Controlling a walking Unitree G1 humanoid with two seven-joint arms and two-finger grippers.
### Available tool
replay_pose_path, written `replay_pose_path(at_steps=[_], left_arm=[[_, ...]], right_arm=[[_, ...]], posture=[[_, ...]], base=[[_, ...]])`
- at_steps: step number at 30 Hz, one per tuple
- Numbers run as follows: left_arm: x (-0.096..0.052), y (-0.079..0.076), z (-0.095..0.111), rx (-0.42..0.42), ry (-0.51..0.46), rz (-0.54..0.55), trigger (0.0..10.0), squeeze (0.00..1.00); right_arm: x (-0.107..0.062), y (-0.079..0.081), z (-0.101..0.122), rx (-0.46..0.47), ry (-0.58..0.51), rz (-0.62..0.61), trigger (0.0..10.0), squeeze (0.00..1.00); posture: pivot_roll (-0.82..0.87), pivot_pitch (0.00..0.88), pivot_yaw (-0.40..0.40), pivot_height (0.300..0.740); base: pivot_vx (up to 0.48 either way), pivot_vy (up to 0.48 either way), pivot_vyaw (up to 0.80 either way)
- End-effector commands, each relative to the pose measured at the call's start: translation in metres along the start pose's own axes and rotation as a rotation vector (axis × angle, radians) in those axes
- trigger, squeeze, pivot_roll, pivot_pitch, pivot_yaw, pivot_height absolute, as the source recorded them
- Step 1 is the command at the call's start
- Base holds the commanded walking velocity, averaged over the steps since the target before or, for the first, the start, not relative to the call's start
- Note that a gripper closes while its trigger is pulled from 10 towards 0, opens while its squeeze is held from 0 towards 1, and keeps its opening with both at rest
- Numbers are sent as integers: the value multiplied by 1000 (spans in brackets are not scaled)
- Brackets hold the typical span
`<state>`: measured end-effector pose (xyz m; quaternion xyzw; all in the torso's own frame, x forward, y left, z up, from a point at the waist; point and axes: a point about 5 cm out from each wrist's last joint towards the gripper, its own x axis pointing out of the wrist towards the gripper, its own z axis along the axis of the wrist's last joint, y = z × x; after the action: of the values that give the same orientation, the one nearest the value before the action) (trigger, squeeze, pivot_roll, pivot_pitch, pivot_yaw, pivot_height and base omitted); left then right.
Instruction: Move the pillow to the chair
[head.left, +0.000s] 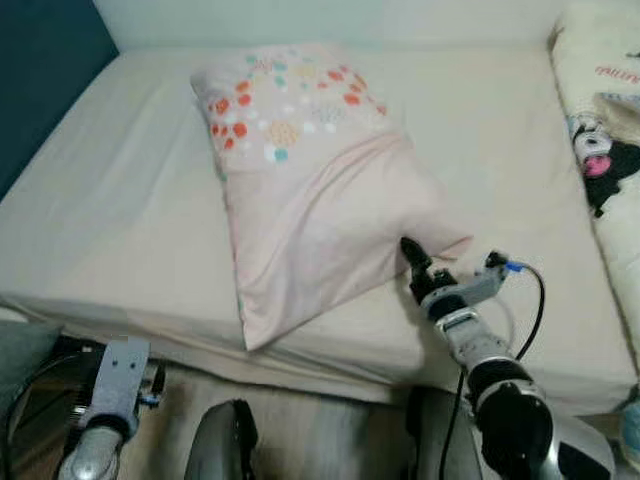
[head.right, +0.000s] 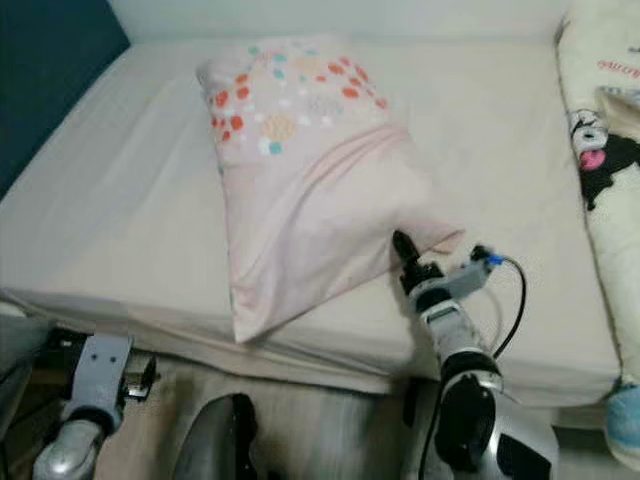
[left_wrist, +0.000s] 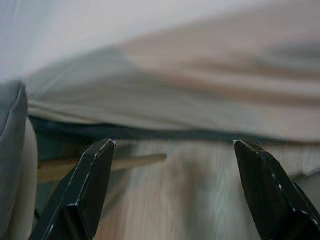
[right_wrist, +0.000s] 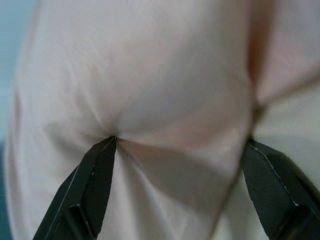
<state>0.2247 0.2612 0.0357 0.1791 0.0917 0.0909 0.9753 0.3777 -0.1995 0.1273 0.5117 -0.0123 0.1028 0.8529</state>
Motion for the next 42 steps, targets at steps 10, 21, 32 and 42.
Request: replay_pose_path(at_steps=[10, 21, 32, 42], left_arm=[[-26, 15, 0, 45, 47, 25, 10000, 0], [-38, 13, 8, 54, 74, 13, 10000, 0], [-39, 16, 14, 58, 80, 35, 10000, 0], [-19, 19, 27, 41, 45, 97, 10000, 0]], right_arm=[[26, 54, 13, 63, 2, 323, 10000, 0], [45, 80, -1, 9, 67, 277, 10000, 0], [56, 109, -20, -19, 125, 354, 0, 0], [61, 114, 9, -181, 45, 299, 0, 0]], posture=[[153, 410, 119, 390], [166, 435, 126, 390], [171, 428, 111, 390], [138, 355, 75, 390]], base=[[0, 0, 0], [0, 0, 0], [0, 0, 0], [0, 0, 0]])
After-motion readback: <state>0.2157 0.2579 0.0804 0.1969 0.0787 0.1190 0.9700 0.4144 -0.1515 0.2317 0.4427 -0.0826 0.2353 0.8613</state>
